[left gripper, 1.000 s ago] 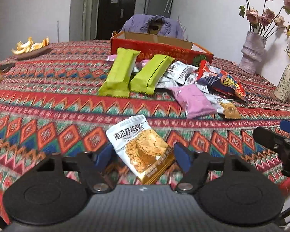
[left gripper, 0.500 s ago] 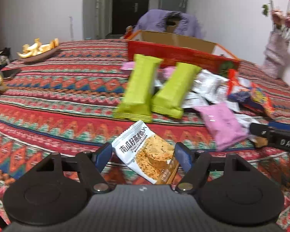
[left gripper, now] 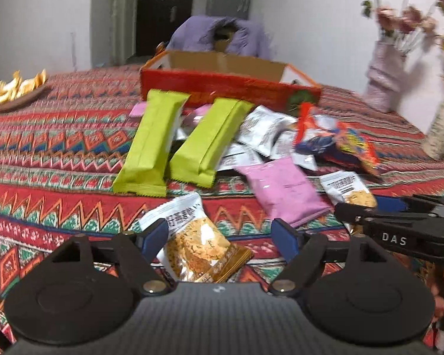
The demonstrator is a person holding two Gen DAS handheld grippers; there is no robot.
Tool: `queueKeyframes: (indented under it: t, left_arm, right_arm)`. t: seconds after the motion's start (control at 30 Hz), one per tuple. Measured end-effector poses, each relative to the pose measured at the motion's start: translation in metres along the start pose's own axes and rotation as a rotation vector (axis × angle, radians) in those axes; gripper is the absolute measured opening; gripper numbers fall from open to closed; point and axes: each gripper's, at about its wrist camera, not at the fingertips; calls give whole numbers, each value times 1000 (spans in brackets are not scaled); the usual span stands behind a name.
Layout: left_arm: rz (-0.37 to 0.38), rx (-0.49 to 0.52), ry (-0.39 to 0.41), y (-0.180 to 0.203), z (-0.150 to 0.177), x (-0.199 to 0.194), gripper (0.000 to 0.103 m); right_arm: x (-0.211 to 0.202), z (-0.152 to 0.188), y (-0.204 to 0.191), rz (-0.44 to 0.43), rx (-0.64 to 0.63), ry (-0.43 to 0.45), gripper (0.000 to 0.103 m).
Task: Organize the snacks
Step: 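Grasp the white oat cracker packet with the right gripper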
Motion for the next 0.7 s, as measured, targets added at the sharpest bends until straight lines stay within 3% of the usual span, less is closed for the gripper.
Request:
queueKeyframes:
  t: [0.1,0.17,0.3,0.37,0.43,0.53,0.7]
  left_arm:
    - [-82,7,45,-3,4,-9,88]
    - [-143,-30,11,-6,3,-1,88]
    - [-131,-148,-61,-12,2,16,86]
    - [-151,-120,-51,-4,3,16,73]
    - [-125,-105,-41,-1,5,13,57]
    - [-113,-64,-28,1,7,3,46]
    - [-125,-11,-7,1,15,-14,45]
  right_arm:
    - [-8,6,3,6,14,8,49]
    - [-9,7,5,7,18,11,49]
    - [-7,7,7,18,8,21,49]
    - [-7,8,8,21,2,21,49]
    - [-10,9,8,15,-1,19,49]
    - [-20,13,9,6,-3,25,49]
    - [-34,22,8,-7,6,33,48]
Point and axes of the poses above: each gripper's, at about its wrist camera, not at the fingertips, and x roughly the way its jaws point, y to its right, z to its underside, and after that the axes turned 6 degrees about -x, right-handed
